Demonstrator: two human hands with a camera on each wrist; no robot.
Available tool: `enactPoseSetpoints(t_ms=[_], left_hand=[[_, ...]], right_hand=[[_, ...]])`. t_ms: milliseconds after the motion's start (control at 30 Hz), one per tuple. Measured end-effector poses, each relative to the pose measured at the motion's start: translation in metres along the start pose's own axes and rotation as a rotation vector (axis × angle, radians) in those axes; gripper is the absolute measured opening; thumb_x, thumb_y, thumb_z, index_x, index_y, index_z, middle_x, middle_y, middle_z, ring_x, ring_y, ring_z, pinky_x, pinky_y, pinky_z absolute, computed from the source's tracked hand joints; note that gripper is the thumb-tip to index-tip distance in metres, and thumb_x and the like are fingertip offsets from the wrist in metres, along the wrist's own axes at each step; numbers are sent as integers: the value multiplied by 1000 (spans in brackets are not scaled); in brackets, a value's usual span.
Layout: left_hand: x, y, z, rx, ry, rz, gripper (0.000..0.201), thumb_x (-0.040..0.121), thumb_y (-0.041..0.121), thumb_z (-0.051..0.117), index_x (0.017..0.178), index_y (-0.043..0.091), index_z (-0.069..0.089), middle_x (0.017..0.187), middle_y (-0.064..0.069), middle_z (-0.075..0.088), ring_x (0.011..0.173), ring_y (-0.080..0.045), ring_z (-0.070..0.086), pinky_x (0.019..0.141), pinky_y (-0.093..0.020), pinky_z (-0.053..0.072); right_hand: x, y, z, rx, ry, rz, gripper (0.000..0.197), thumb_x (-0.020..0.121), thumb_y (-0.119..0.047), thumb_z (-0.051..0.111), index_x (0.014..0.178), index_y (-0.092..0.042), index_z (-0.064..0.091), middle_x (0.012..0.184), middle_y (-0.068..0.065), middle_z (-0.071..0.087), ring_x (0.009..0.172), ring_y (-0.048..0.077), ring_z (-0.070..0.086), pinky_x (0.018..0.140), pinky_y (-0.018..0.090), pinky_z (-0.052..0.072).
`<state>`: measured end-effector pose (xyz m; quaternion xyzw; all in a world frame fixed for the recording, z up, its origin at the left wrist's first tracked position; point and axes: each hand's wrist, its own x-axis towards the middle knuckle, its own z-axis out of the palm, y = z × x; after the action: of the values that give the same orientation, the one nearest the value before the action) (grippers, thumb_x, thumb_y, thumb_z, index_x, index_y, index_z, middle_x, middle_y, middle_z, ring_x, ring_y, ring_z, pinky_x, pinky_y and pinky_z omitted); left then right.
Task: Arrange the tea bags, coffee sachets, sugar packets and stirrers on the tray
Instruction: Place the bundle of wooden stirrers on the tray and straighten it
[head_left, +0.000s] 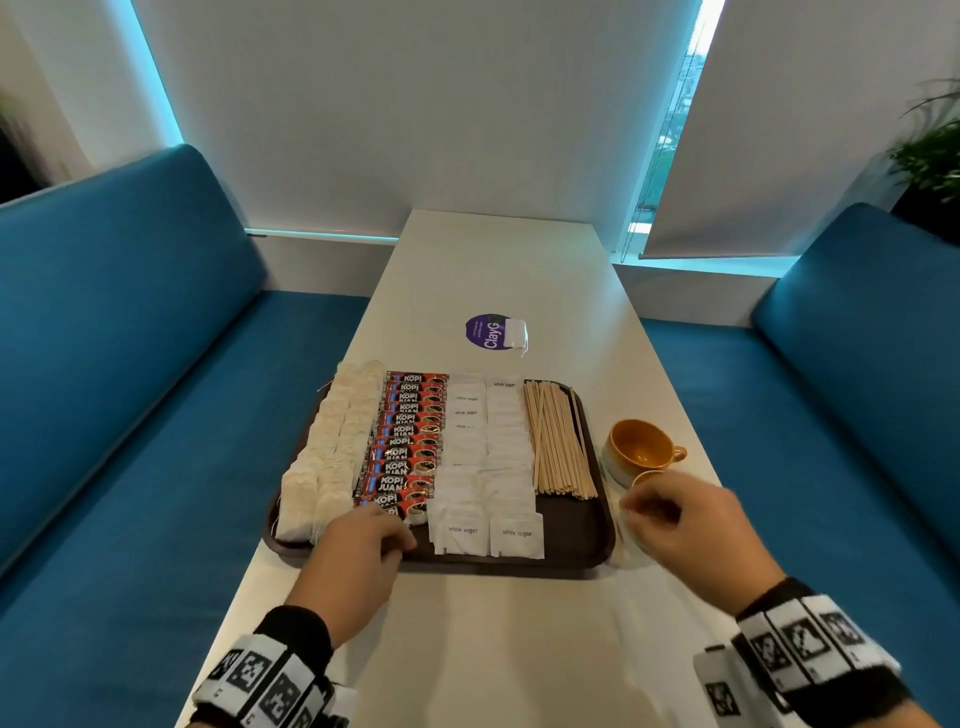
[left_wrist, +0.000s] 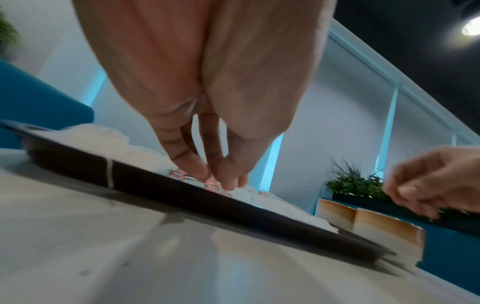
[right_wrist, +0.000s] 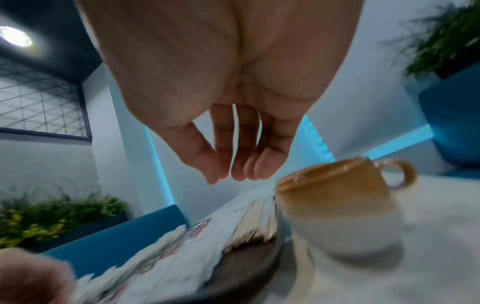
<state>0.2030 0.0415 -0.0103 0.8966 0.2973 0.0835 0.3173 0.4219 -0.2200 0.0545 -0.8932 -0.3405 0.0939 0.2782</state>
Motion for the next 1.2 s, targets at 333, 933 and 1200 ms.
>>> enactPoseSetpoints(t_ms=[333, 933, 1200], left_hand=[[-36, -47, -37, -47, 303, -348, 56, 84, 16, 75, 134, 24, 50, 132, -2, 41, 130, -28, 36, 109, -45, 38], [-3, -88, -45, -44, 138, -394, 40, 83, 30, 80, 117, 21, 60, 112, -6, 57, 114, -26, 54, 94, -37, 44], [41, -92, -47, -22, 127, -408, 45, 79, 33, 82, 116, 21, 60, 112, -6, 59, 108, -27, 58, 94, -41, 50]], right_hand=[[-29, 4, 71, 58, -75, 308, 83, 83, -35, 82, 152, -27, 37, 146, 3, 51, 124, 23, 57, 104, 39, 51], [5, 8, 103, 75, 6, 466, 82, 85, -36, 80, 153, -14, 40, 109, 5, 66, 104, 22, 63, 90, 36, 54], [48, 15, 127, 164, 64, 545, 80, 89, -33, 75, 156, -19, 33, 137, 10, 63, 123, 31, 62, 99, 46, 56]])
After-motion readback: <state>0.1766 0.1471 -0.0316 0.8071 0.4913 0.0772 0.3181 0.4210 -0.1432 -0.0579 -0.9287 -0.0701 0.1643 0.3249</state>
